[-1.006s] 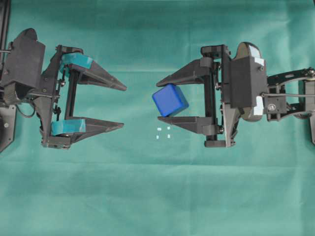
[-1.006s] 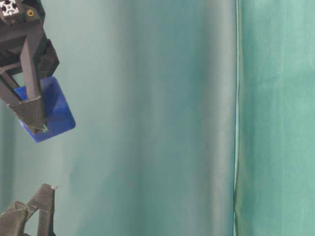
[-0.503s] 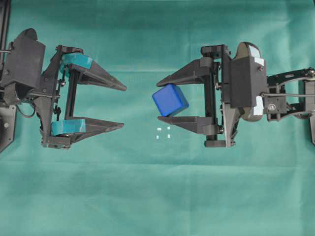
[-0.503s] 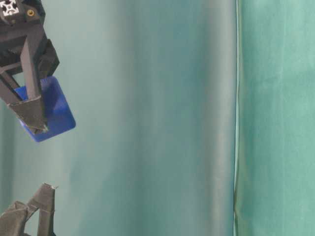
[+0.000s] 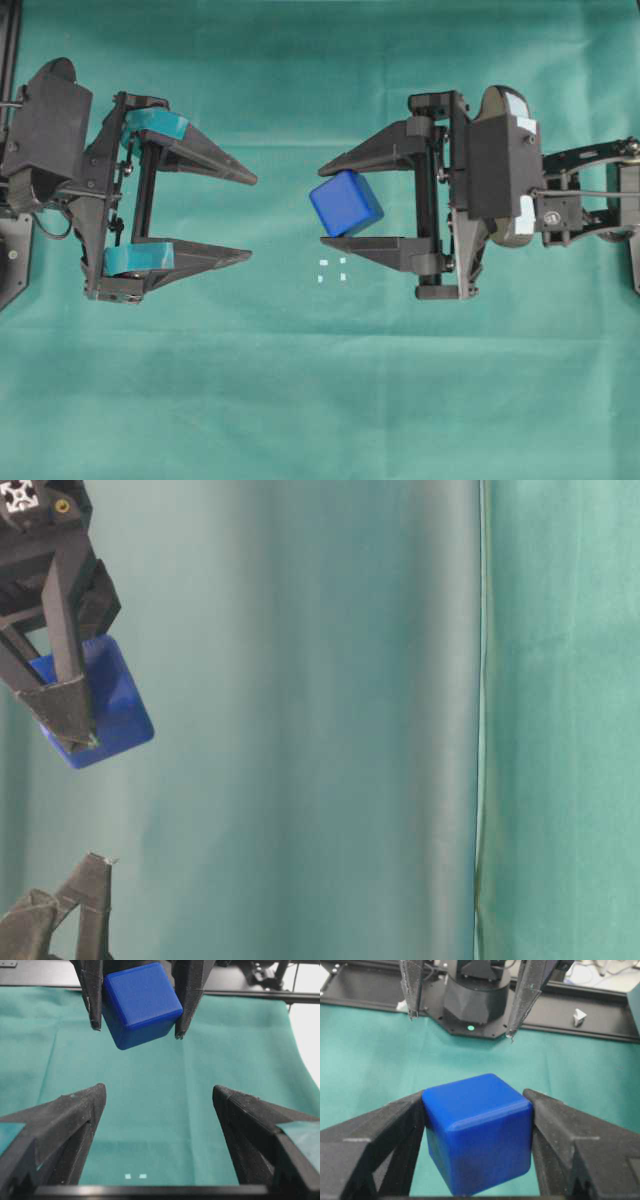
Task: Handover the blue block to the right arm after grasping it with the left arm, then place it in the designated position.
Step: 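Carry the cube with the right gripper toward the white marker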
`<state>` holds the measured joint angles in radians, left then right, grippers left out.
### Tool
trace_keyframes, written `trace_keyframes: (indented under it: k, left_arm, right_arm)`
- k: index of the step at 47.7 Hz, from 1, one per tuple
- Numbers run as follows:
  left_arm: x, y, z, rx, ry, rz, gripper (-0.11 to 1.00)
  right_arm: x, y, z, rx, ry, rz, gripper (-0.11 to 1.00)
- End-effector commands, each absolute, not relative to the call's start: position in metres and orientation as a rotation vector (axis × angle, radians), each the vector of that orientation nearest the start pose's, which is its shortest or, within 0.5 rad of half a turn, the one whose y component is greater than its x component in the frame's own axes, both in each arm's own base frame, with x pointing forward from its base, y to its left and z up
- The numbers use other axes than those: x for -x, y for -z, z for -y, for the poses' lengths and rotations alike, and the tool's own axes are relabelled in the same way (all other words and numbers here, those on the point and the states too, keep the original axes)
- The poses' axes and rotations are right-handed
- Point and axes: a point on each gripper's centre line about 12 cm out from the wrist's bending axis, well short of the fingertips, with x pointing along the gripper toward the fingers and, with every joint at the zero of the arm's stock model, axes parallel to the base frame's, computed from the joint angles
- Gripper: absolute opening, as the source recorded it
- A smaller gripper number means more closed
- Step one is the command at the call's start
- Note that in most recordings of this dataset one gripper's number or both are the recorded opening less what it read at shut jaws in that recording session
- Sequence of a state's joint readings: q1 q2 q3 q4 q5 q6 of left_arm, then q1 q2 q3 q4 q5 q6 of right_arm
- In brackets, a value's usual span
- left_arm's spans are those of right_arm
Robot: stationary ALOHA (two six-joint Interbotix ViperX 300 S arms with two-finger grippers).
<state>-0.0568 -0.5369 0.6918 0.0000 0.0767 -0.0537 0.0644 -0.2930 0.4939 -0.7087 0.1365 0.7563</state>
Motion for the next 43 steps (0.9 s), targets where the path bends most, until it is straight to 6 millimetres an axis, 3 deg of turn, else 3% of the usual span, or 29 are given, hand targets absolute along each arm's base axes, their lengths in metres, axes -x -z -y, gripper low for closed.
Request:
trace_keyframes:
  k: [1,16,43]
  left_arm:
    - [-0.309,-0.352,0.019,0.047,0.056,-0.204,1.00]
    - [-0.309,-0.351,0.019,0.049,0.054,-0.206,1.00]
    - [-0.309,-0.352,0.017,0.046,0.050,-0.204,1.00]
  right_arm:
    - [-0.373,-0.352,-0.014,-0.034,0.030,-0.264,0.63]
    - [-0.372,-0.349,-0.012,-0.041,0.058,-0.295,0.63]
    - [-0.361,-0.319,-0.005,-0.117,0.202,-0.526,0.63]
